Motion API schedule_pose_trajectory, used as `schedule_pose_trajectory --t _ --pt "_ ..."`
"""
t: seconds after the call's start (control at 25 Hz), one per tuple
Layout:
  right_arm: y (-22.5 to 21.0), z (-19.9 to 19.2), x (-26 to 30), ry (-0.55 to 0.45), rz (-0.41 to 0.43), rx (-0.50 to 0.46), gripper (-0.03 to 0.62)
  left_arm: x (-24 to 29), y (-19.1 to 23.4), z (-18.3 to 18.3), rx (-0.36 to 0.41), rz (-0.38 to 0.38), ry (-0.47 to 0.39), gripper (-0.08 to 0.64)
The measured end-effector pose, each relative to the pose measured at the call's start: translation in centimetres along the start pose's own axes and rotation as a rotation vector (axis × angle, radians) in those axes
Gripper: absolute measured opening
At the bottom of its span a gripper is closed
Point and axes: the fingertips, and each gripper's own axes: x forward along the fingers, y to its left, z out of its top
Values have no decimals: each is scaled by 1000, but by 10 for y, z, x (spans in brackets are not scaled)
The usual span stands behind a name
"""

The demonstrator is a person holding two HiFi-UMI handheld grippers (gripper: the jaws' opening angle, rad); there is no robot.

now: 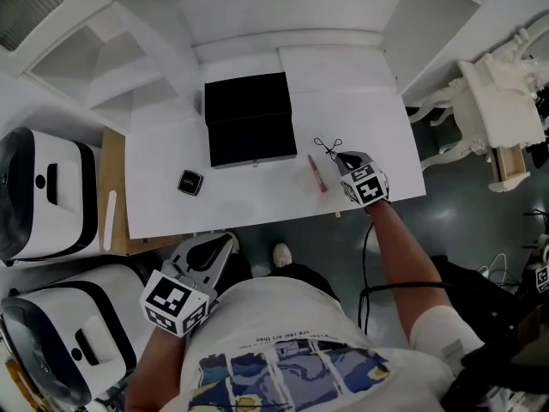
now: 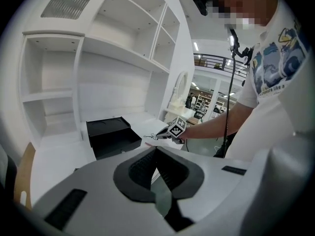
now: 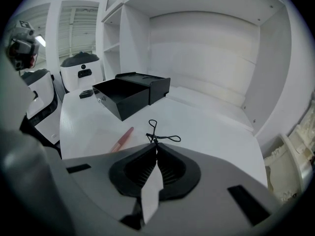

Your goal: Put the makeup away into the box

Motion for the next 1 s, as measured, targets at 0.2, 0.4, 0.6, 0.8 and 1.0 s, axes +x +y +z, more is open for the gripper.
schedule_pose_trajectory --t 0.2,0.4,0.6,0.8,1.0 --pt "2 10 -18 -12 -19 23 31 4 5 7 11 -34 -23 14" --pt "11 30 -37 -34 -44 34 31 6 14 11 20 -74 -49 14" --pt "28 60 -50 -52 -52 27 31 0 27 14 24 -107 -71 14" --pt "53 92 -46 -53 -35 11 31 -11 46 15 25 -120 -86 14" --pt "82 119 -31 -38 -6 -9 31 -27 69 14 18 -117 -97 14"
